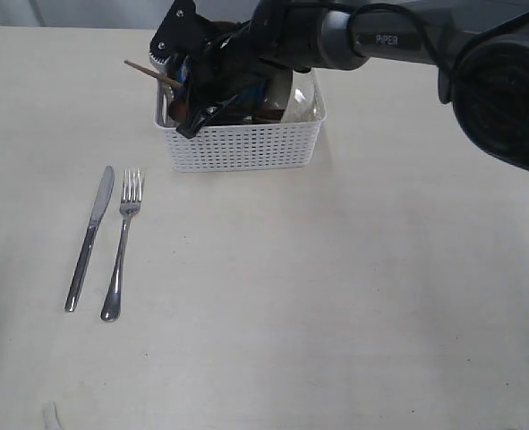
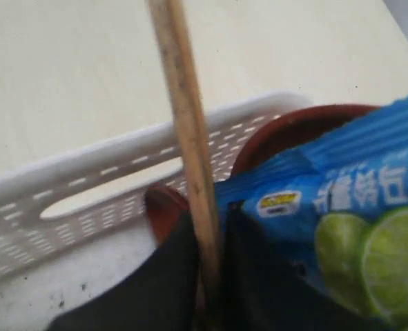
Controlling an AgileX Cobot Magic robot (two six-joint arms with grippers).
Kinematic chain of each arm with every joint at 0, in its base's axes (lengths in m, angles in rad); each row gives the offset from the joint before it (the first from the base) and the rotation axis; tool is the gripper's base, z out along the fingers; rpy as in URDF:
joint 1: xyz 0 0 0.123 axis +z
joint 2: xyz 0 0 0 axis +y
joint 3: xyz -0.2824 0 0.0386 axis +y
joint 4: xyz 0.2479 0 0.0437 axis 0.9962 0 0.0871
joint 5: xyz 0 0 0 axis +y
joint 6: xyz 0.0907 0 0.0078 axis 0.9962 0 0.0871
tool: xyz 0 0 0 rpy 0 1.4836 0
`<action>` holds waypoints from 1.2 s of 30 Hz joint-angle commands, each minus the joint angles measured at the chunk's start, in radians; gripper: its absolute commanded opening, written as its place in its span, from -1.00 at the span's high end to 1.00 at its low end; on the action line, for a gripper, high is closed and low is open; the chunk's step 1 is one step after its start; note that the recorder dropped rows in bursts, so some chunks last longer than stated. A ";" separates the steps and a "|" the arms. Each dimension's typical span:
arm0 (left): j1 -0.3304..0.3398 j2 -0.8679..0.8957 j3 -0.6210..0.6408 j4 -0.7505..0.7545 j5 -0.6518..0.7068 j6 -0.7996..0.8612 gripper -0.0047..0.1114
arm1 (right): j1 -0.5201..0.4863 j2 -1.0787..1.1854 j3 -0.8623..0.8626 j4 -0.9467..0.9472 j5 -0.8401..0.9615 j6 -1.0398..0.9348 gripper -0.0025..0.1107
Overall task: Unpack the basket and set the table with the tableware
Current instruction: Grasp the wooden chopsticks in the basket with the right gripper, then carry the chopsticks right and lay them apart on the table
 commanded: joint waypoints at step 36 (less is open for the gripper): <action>-0.006 -0.002 0.002 0.005 -0.001 -0.002 0.92 | -0.006 -0.359 0.010 -0.205 0.138 0.290 0.96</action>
